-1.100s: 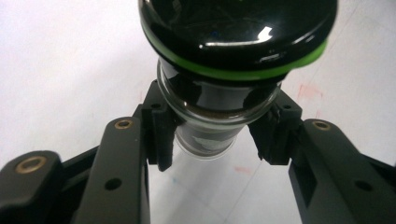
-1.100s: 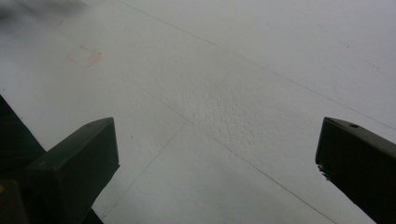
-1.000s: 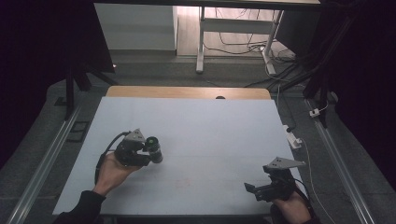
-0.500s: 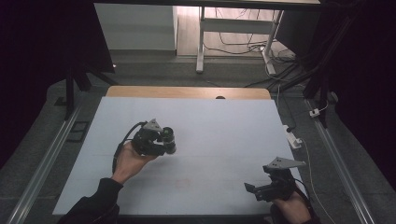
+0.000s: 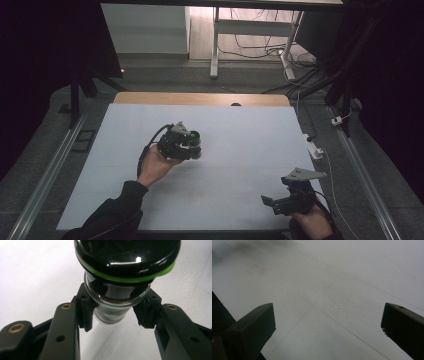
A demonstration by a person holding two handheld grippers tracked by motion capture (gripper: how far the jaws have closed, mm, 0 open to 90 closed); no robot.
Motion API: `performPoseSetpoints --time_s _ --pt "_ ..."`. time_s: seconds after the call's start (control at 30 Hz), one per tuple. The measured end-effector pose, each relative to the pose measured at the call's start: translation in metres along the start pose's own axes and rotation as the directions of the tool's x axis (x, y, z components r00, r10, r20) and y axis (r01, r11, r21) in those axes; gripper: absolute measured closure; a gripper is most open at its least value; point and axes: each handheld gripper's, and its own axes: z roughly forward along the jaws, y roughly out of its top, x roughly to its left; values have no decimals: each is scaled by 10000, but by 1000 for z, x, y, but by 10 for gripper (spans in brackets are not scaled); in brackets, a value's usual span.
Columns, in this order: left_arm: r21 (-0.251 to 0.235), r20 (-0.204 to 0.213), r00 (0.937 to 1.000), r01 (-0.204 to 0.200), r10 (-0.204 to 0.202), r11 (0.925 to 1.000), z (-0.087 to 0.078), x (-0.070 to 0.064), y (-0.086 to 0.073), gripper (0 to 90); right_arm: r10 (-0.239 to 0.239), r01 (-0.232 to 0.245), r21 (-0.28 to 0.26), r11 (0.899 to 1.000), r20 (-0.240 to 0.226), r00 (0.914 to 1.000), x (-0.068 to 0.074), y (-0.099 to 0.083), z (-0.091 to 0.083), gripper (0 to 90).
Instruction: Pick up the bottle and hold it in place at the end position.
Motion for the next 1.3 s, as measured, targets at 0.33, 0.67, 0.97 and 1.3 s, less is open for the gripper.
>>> performPoseSetpoints --time_s 0.33,0.67,0.97,1.3 --pt "11 125 9999 -38 38 10000 21 4 9 538 0 0 -16 10000 23 10000 0 0 -1 0" --pt "260 -153 9998 131 -127 9996 40 14 3 537 -40 40 20 10000 51 10000 0 0 0 0" --pt "356 -375 9993 14 0 9994 51 14 0 537 -59 59 27 10000 81 9999 1 -1 -1 0" --pt "286 -451 9989 -129 141 9995 57 14 -4 537 -42 42 50 10000 118 9999 1 -2 -1 0"
